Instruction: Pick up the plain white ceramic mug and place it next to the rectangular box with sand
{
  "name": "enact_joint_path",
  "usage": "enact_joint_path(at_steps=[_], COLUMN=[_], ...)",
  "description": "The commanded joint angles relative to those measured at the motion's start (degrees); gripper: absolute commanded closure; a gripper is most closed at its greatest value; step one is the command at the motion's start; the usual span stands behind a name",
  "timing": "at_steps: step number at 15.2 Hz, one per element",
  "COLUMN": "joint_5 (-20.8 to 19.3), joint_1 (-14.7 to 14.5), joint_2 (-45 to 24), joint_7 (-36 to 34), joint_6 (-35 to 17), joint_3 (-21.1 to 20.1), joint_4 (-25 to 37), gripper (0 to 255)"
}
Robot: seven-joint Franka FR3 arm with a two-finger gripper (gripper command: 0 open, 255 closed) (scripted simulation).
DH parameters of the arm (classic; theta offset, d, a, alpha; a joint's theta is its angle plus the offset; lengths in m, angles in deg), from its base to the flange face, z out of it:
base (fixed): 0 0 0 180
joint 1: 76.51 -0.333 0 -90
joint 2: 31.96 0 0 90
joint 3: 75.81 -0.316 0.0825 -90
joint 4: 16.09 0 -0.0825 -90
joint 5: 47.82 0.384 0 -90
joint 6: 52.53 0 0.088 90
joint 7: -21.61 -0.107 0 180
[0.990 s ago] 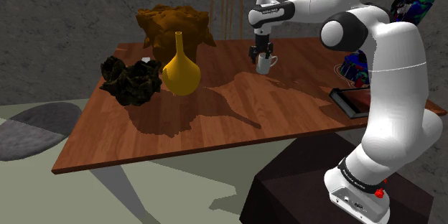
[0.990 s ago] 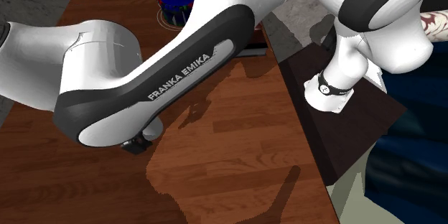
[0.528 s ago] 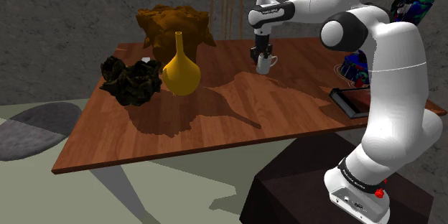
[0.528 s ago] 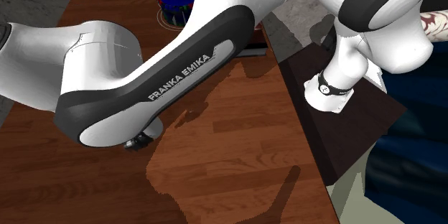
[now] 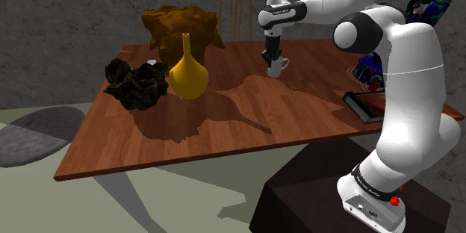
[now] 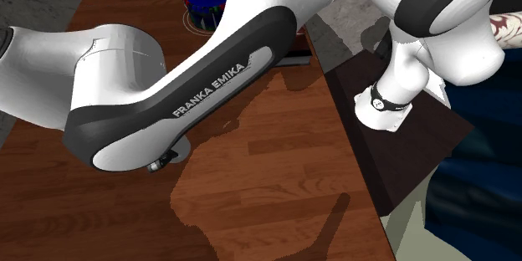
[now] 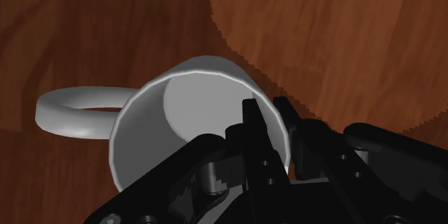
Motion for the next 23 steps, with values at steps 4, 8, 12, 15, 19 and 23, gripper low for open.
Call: enact_joint_path(at_steps=[4,8,12,15,19,23], joint_5=[-0.1,-0.1,-0.1,-0.2,-0.2,-0.1], joint_1=[0.0,0.0,0.1,0.1,0.3,0.4], joint_2=[0.6,1.3,1.6,1.7,1.6,1.2], joint_7=[0.0,0.0,0.1,0.1,0.1,0.2], joint_6=[1.9,4.6,7.5,9.7,12.9,16.2], joint_3=[0.0,0.1,0.1,0.1,0.2,0.2], joint_4=[1.3,3.4,5.9,8.0,11.2,15.1], gripper=[255,255,255,255,255,255])
